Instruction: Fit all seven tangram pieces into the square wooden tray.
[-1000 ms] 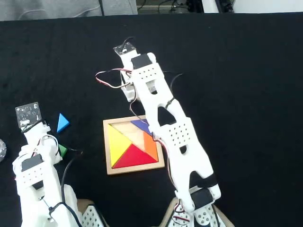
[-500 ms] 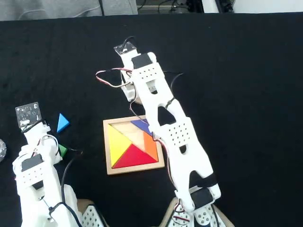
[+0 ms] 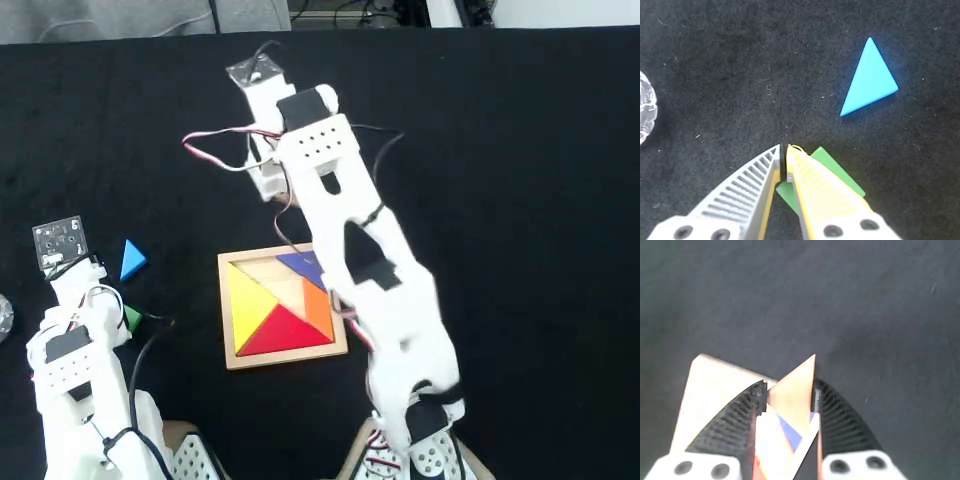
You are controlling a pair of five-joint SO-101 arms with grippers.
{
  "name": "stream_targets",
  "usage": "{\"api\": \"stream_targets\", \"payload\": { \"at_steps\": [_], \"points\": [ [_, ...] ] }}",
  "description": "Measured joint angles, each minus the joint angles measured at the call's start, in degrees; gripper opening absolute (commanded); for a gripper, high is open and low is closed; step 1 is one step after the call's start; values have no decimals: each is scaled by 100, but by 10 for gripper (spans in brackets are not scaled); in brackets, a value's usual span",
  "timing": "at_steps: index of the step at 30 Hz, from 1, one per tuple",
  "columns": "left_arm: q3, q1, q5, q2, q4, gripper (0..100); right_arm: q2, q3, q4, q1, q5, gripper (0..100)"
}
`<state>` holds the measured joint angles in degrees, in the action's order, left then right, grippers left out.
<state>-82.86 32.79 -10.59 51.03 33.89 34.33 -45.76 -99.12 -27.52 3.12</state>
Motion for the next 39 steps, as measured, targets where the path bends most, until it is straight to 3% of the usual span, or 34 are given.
{"api": "stream_targets", "payload": {
  "at_steps": [5, 9, 14, 19, 31, 39],
  "points": [
    [0, 0, 0, 0, 0, 33, -1873, 1776, 88, -255, 0, 35],
    [0, 0, 0, 0, 0, 33, -2919, 3464, 809, -229, 0, 36],
    [0, 0, 0, 0, 0, 33, -3349, 5336, 1767, -185, 0, 32],
    [0, 0, 0, 0, 0, 33, -3402, 6242, 2312, -466, -44, 32],
    [0, 0, 0, 0, 0, 33, -3411, 8018, 4308, -686, -2549, 36],
    [0, -18, 0, 0, 0, 33, -3411, 8141, 4598, -712, -2716, 37]
  ]
}}
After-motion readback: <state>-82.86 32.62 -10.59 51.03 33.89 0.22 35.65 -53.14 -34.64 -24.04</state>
